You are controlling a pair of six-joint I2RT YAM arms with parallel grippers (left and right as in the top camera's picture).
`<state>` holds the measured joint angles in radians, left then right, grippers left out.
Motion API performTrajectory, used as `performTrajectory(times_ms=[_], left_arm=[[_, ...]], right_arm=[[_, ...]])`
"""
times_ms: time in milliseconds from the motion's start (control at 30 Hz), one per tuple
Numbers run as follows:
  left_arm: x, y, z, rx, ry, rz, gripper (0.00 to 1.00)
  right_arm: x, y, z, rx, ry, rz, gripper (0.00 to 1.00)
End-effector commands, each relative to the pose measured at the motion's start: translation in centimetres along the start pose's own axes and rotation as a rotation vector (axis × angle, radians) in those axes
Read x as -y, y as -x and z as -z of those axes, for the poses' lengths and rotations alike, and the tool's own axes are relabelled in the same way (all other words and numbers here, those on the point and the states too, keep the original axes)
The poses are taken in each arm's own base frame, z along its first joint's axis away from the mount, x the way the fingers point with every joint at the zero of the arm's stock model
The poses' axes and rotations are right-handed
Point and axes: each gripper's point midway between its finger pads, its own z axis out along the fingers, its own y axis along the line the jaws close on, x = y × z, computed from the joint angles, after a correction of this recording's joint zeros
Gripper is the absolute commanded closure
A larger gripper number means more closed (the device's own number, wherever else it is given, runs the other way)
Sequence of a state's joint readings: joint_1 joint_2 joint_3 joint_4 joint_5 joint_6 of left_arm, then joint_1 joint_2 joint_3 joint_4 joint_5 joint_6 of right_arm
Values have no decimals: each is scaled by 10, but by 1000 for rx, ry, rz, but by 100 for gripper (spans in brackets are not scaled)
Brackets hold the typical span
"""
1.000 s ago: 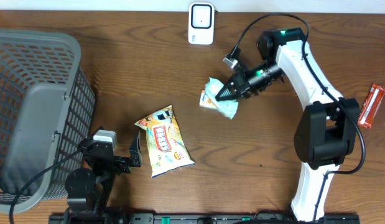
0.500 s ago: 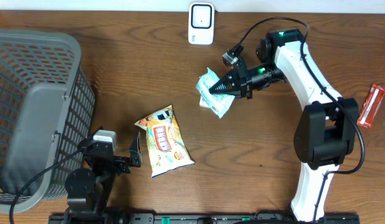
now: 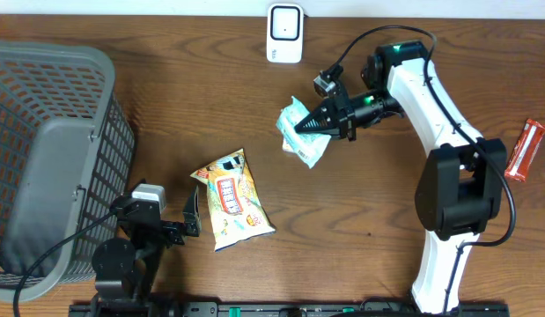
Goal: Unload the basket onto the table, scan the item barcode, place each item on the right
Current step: 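Lift the wipes pack with the right gripper toward the scanner, then hold the wipes pack barcode in front of the scanner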
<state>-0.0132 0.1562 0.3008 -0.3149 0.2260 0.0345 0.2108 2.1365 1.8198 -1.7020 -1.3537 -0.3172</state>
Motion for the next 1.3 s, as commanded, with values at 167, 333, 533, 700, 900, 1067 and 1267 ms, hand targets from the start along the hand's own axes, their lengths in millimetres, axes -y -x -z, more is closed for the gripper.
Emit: performTrajectory(times_ms=[167,333,533,700,900,1067,1267], left_arm=[[-2,-1,0,0,9,-13,1],[-2,-1,0,0,9,-13,1],[-2,-1,0,0,9,-13,1],[-2,-1,0,0,9,-13,1],[-2,-1,0,0,9,-13,1],[-2,-1,0,0,9,-13,1],[-2,-1,0,0,9,-13,1]], right_arm=[[8,-27,-28,-118,-133,22,99],[-3,-61,-42,-169,-151,68,99],[-14,-106,-35,-182,-195,188,99],[-19,-125,-29,-202,-226,504,99],[-16,-99,-32,-190,-260,957,99],[5,-33,-35,-133,-474,1293,99],[13,62,-9,66,-907,1425,99]])
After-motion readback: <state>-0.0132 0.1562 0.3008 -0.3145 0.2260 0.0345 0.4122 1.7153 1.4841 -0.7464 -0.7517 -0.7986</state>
